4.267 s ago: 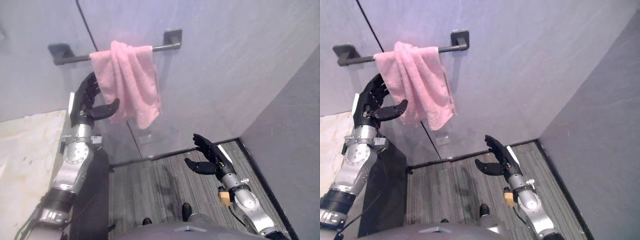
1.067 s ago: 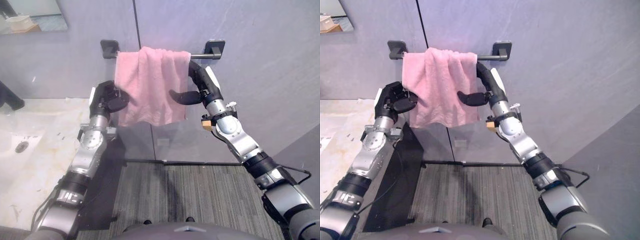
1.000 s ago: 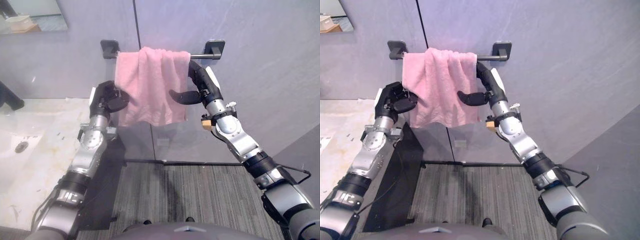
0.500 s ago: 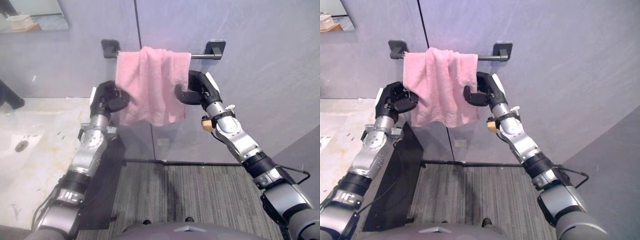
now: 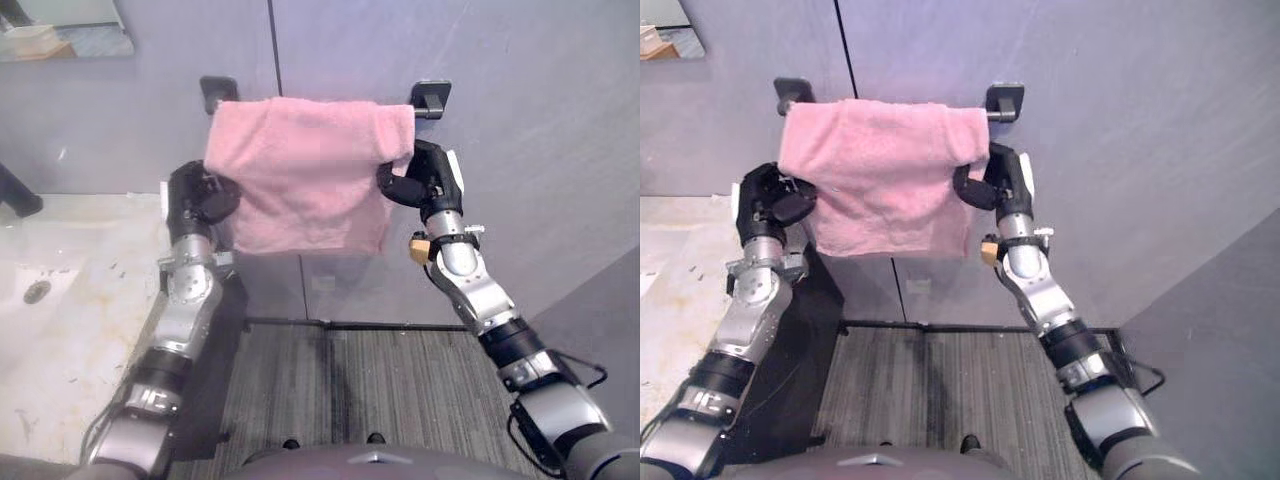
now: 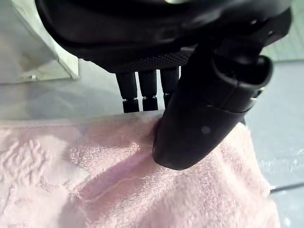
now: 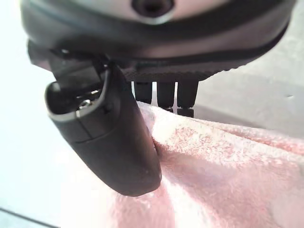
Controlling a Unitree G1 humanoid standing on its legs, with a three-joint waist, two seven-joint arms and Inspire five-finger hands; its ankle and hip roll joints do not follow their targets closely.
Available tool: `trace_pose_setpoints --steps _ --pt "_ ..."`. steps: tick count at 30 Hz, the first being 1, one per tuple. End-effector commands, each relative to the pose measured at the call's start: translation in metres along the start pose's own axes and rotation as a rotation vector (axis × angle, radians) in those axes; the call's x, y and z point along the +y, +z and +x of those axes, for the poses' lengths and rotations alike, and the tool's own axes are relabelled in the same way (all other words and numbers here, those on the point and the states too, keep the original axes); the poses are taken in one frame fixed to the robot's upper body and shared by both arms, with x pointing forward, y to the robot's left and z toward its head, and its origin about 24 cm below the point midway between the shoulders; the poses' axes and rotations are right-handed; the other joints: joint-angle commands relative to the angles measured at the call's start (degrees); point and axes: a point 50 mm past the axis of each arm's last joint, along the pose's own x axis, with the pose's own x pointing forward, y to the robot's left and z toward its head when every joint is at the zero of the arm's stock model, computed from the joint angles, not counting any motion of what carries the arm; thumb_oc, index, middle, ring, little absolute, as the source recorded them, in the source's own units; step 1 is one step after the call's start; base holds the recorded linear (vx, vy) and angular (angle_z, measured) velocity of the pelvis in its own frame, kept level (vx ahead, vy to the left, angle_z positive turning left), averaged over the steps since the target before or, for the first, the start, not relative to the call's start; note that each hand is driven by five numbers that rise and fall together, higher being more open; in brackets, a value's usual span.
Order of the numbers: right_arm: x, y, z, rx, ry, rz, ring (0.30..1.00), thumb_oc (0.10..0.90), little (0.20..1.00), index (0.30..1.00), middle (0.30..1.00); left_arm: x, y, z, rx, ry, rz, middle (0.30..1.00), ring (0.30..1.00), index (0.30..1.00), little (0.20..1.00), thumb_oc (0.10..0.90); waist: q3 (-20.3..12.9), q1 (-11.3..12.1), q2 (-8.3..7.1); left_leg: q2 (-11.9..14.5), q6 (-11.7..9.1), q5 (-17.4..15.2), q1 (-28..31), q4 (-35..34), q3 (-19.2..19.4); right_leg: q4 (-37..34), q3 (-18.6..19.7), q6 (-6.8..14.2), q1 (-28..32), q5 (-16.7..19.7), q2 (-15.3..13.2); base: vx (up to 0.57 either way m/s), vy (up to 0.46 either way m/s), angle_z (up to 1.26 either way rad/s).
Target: Organize the bathroom.
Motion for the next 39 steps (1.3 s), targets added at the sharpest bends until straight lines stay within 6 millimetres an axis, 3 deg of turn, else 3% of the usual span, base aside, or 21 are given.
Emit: trace_pose_setpoints --steps 1,10,13,14,15,17,23,29,39 --pt "-0.014 0.012 0.0 -0.1 -0.147 0.056 0.3 0.4 0.3 0.3 0.3 0.017 0.047 0.012 -0.312 0.127 -0.018 0.3 0.3 0.3 0.3 0.4 -4.6 -0.7 -2.65 1.6 -1.0 -3.1 0.7 -0.1 0.6 -0.1 1.8 2.9 2.8 -4.2 -2.6 -0.01 -0.001 -0.05" --pt "-0.017 0.007 -0.001 -0.073 -0.209 0.079 0.3 0.4 0.3 0.3 0.3 0.011 0.04 0.013 -0.248 0.093 -0.01 0.3 0.3 0.3 0.3 0.4 -4.5 -1.1 -2.46 1.4 -0.9 -3.2 0.9 -0.1 1.1 -0.1 1.9 3.0 2.7 -4.0 -2.6 0.0 0.0 0.0" --pt "-0.015 0.009 0.0 -0.075 -0.182 0.08 0.3 0.4 0.3 0.3 0.3 0.009 0.038 0.014 -0.218 0.057 -0.006 0.392 0.392 0.392 0.392 0.461 -4.6 -1.1 -2.42 1.4 -0.9 -3.2 0.9 -0.1 1.2 -0.1 1.9 3.0 2.6 -4.0 -2.5 0.0 0.0 0.0" --pt "-0.012 0.009 0.002 -0.075 -0.151 0.082 0.498 0.532 0.498 0.498 0.498 0.007 0.034 0.016 -0.187 0.029 0.008 0.564 0.564 0.564 0.564 0.576 -4.6 -1.0 -2.39 1.4 -0.9 -3.1 0.9 -0.1 1.2 -0.1 1.9 3.0 2.6 -4.0 -2.5 -0.03 0.004 0.0" --pt "-0.011 0.01 0.003 -0.077 -0.131 0.08 0.9 0.8 0.9 0.9 0.9 0.006 0.032 0.017 -0.168 0.018 0.021 0.752 0.752 0.752 0.752 0.701 -4.6 -1.1 -2.36 1.3 -0.9 -3.1 0.8 -0.1 1.2 -0.1 1.9 3.0 2.6 -4.0 -2.5 -0.04 0.007 0.0" --pt "-0.012 0.01 0.004 -0.076 -0.099 0.055 0.9 0.8 0.9 0.9 0.9 0.006 0.025 0.017 -0.108 -0.015 0.017 0.9 0.9 0.9 0.9 0.8 -4.7 -1.1 -2.38 1.3 -0.8 -3.1 0.9 -0.1 1.2 -0.1 1.8 3.0 2.6 -4.0 -2.5 -0.04 0.004 0.0" --pt "-0.017 0.007 -0.002 -0.09 -0.066 -0.017 0.9 0.8 0.9 0.9 0.9 0.008 0.012 0.016 -0.039 -0.083 0.069 0.9 0.9 0.9 0.9 0.8 -4.6 -1.5 -2.27 1.3 -0.6 -3.1 0.8 -0.1 1.4 -0.1 1.9 3.1 2.5 -3.9 -2.4 -0.05 0.005 -0.01" --pt "-0.026 -0.011 -0.026 -0.057 -0.038 -0.07 0.9 0.8 0.9 0.9 0.9 0.012 0.005 0.005 0.004 -0.151 0.121 0.9 0.9 0.9 0.9 0.8 -4.5 -1.8 -2.06 1.3 -0.4 -3.1 0.4 -0.1 1.8 -0.1 2.2 3.4 1.9 -3.8 -2.4 -0.06 0.003 -0.05" --pt "-0.039 -0.079 -0.098 0.243 -0.032 -0.112 0.9 0.8 0.9 0.9 0.9 0.035 -0.052 -0.051 0.286 -0.244 0.072 0.9 0.9 0.9 0.9 0.8 -2.8 -2.8 -1.41 1.2 0.2 -3.5 0.2 -0.1 2.7 -0.1 2.8 3.6 1.2 -3.5 -2.3 -0.11 0.007 -0.05"
